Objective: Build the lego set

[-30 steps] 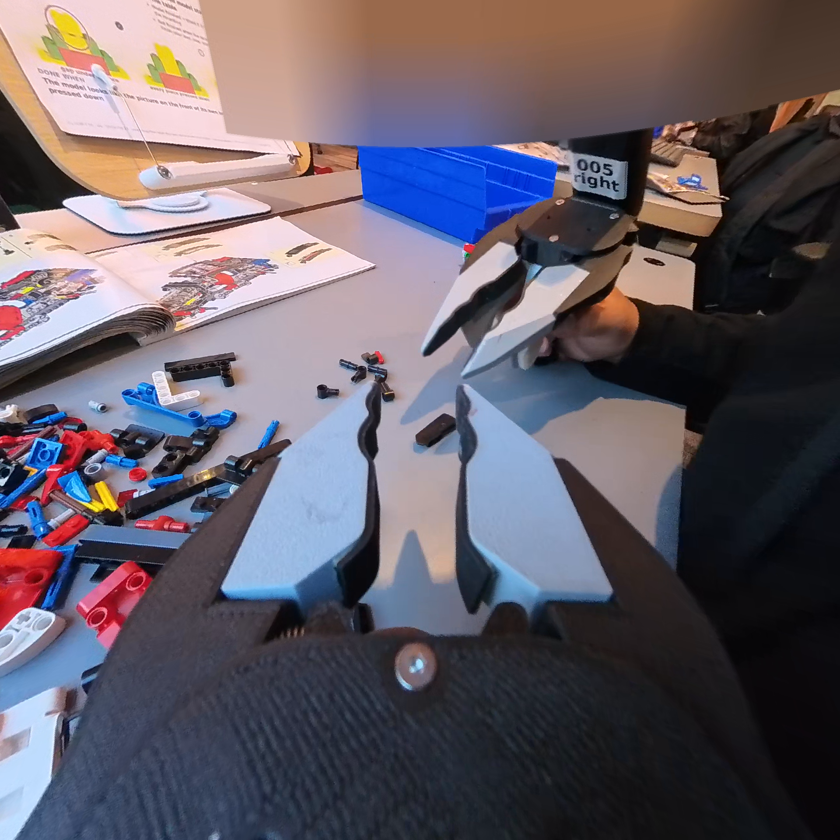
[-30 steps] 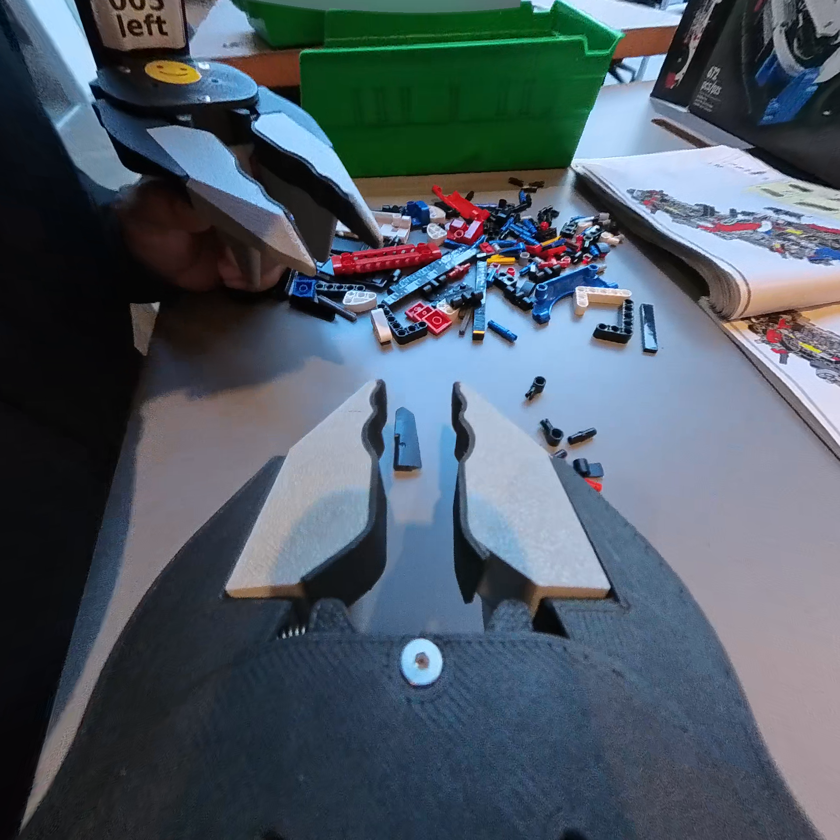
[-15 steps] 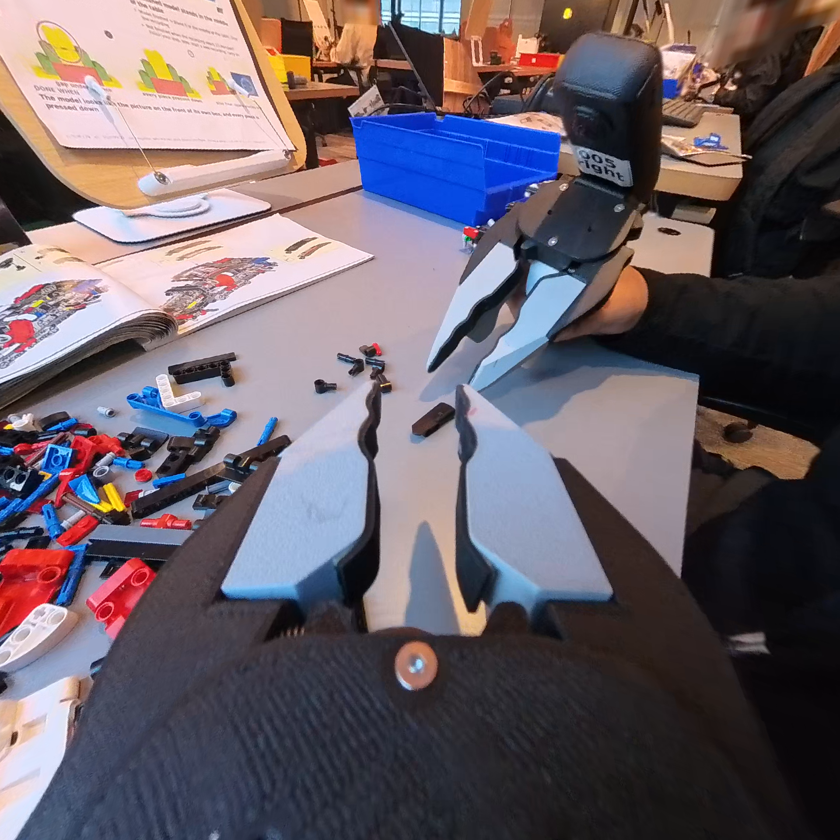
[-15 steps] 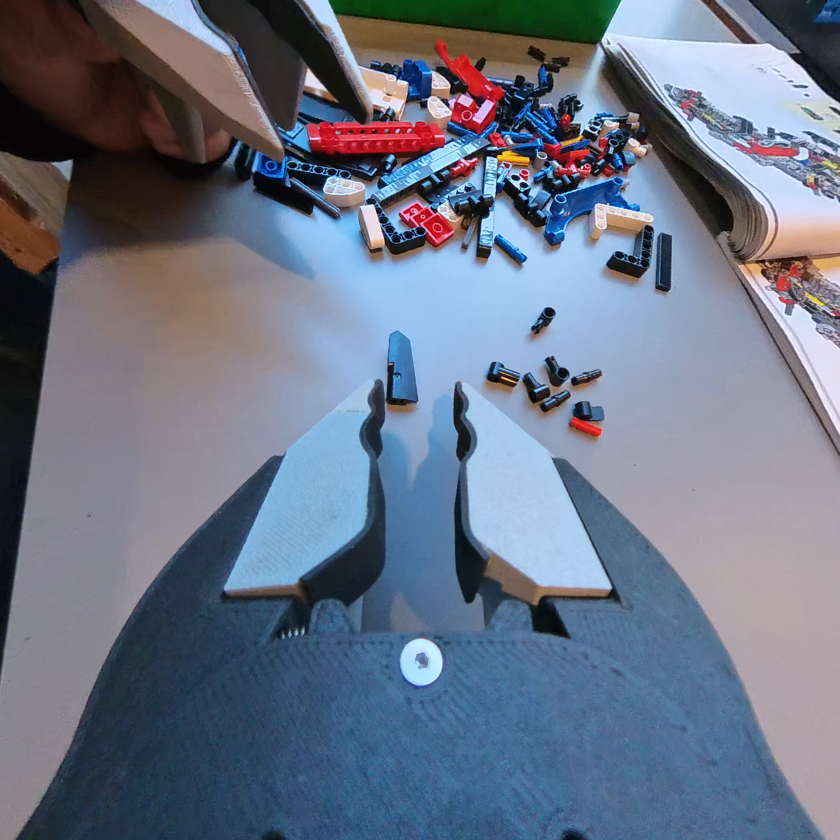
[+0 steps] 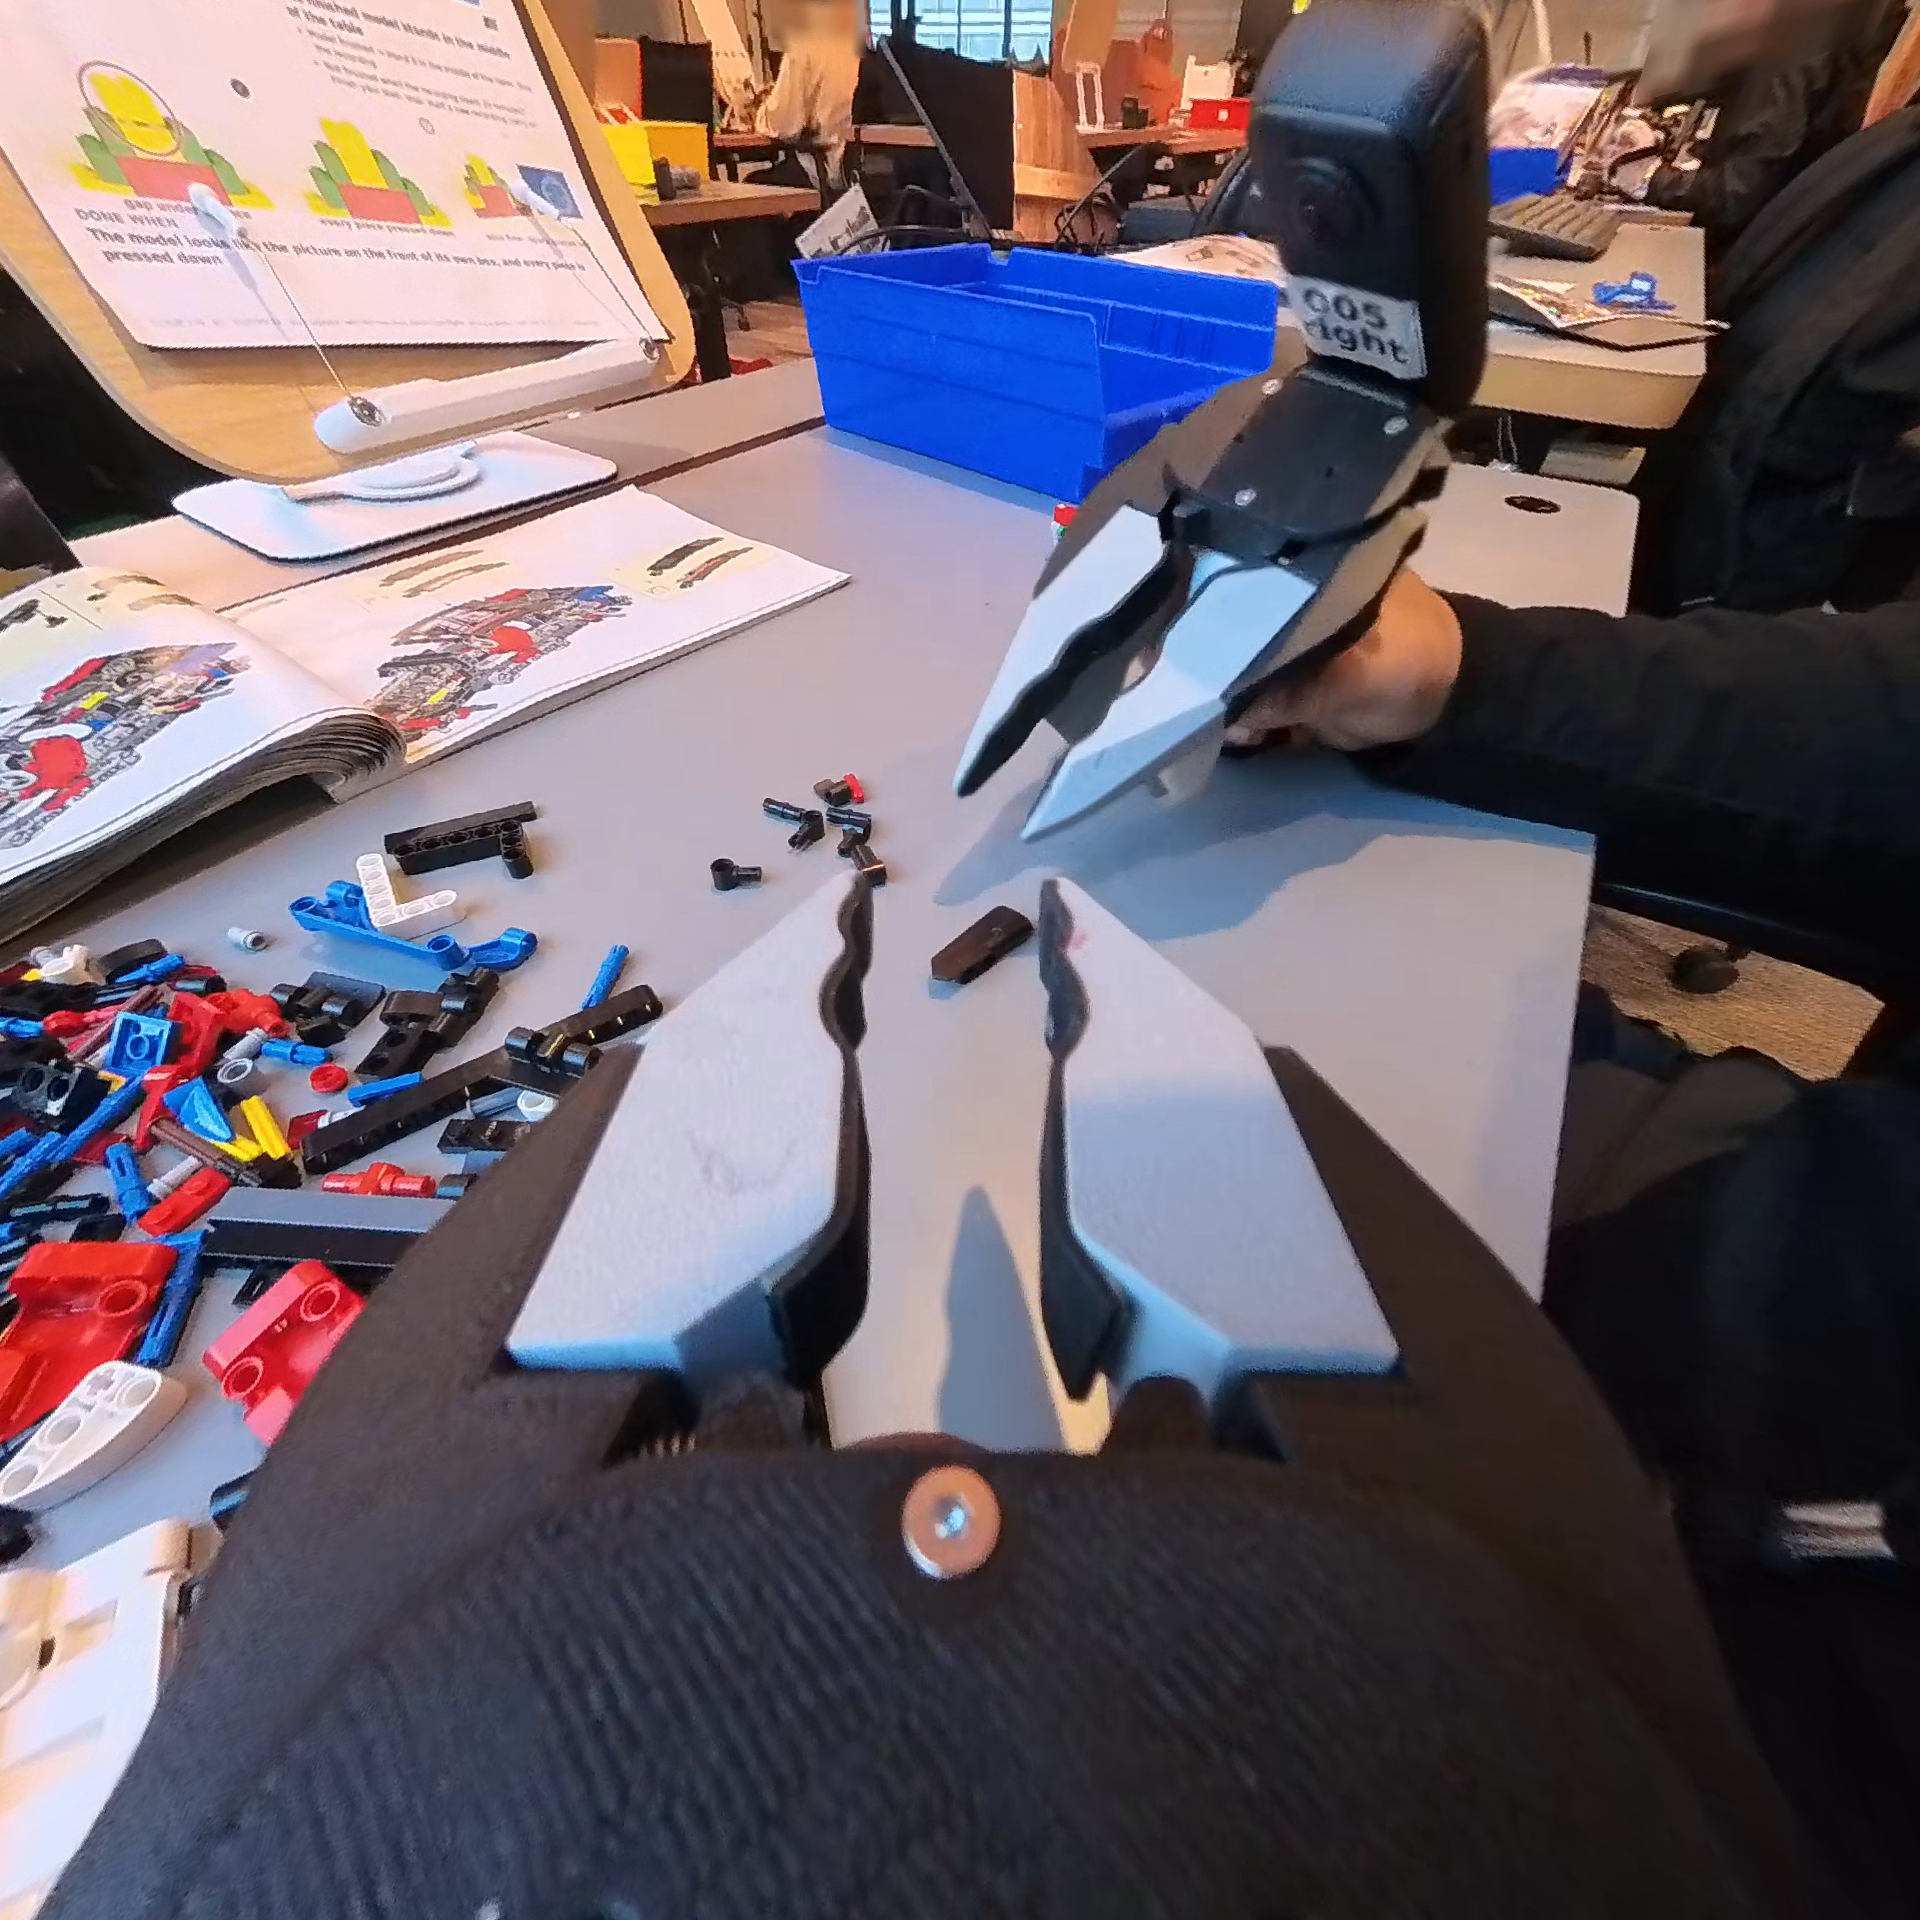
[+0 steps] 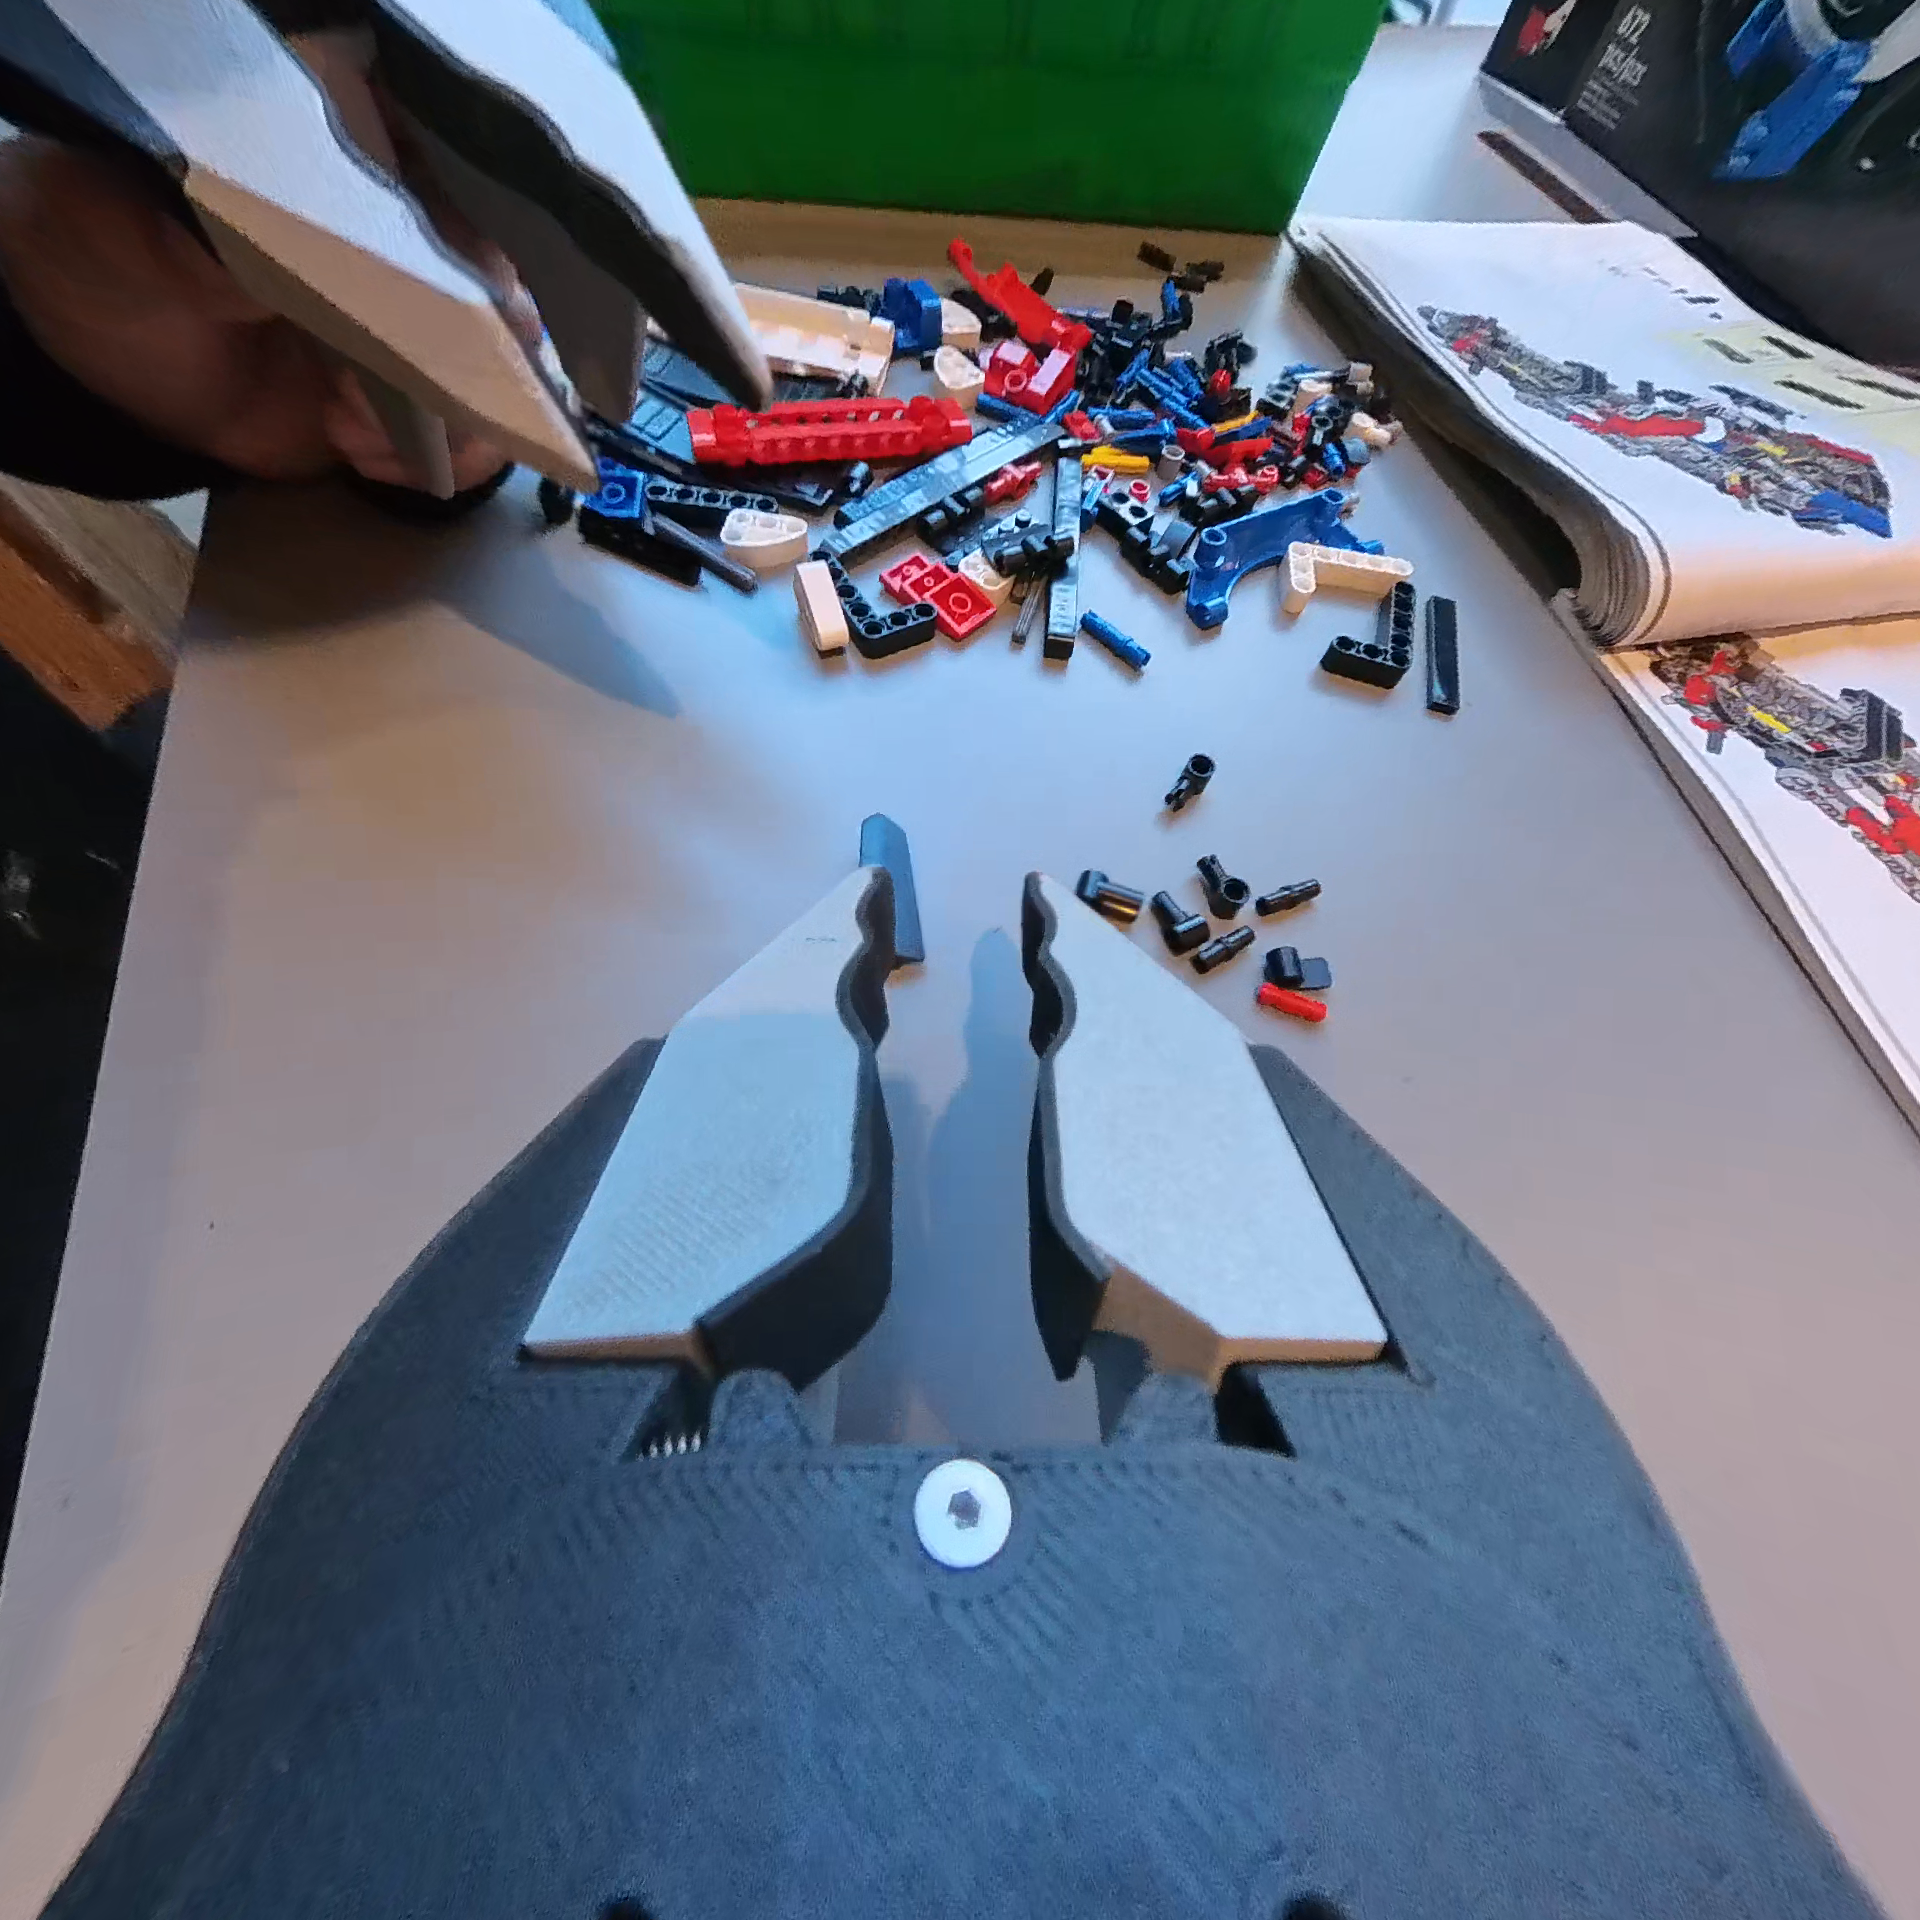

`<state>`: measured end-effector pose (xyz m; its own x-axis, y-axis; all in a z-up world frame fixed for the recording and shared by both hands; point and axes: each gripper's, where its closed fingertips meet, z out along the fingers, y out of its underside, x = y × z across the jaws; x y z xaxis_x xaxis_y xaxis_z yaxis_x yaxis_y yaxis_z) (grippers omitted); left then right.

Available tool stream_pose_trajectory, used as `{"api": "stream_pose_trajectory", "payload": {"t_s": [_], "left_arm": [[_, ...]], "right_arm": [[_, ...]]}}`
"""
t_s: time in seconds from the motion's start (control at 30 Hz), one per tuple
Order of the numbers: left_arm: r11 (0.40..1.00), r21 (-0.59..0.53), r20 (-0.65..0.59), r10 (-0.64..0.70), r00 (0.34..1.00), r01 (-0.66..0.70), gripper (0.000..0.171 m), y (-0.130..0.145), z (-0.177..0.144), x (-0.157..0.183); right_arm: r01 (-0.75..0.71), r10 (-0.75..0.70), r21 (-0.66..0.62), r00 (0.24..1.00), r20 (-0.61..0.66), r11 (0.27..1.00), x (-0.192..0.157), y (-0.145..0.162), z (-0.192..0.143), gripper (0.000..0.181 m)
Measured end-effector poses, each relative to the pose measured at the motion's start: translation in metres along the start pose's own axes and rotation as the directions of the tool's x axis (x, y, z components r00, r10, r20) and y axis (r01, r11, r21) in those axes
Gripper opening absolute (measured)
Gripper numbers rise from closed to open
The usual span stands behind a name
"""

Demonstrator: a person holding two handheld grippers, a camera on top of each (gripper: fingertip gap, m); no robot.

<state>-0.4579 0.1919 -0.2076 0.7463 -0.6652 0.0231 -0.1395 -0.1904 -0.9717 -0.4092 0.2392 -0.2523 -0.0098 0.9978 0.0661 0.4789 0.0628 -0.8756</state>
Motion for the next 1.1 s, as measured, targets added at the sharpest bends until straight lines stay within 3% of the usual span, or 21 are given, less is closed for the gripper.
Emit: {"api": "stream_pose_trajectory", "payload": {"t_s": [0.2,0.47,1.1], "left_arm": [[1.000,-0.007,-0.016,-0.014,1.000,0.013,0.029,0.001,0.001,0.000],[1.000,-0.006,-0.004,-0.010,1.000,0.010,0.028,0.001,0.002,-0.001],[0.990,0.067,-0.015,-0.121,0.993,0.121,0.028,-0.009,-0.002,-0.019]], "right_arm": [[-0.040,0.040,0.063,0.999,0.005,0.997,0.006,-0.008,-0.005,0.021],[0.014,-0.003,0.137,0.997,-0.077,0.991,0.013,-0.020,-0.011,0.025],[-0.056,0.081,0.213,0.991,-0.110,0.976,0.036,-0.027,-0.017,0.021]]}}
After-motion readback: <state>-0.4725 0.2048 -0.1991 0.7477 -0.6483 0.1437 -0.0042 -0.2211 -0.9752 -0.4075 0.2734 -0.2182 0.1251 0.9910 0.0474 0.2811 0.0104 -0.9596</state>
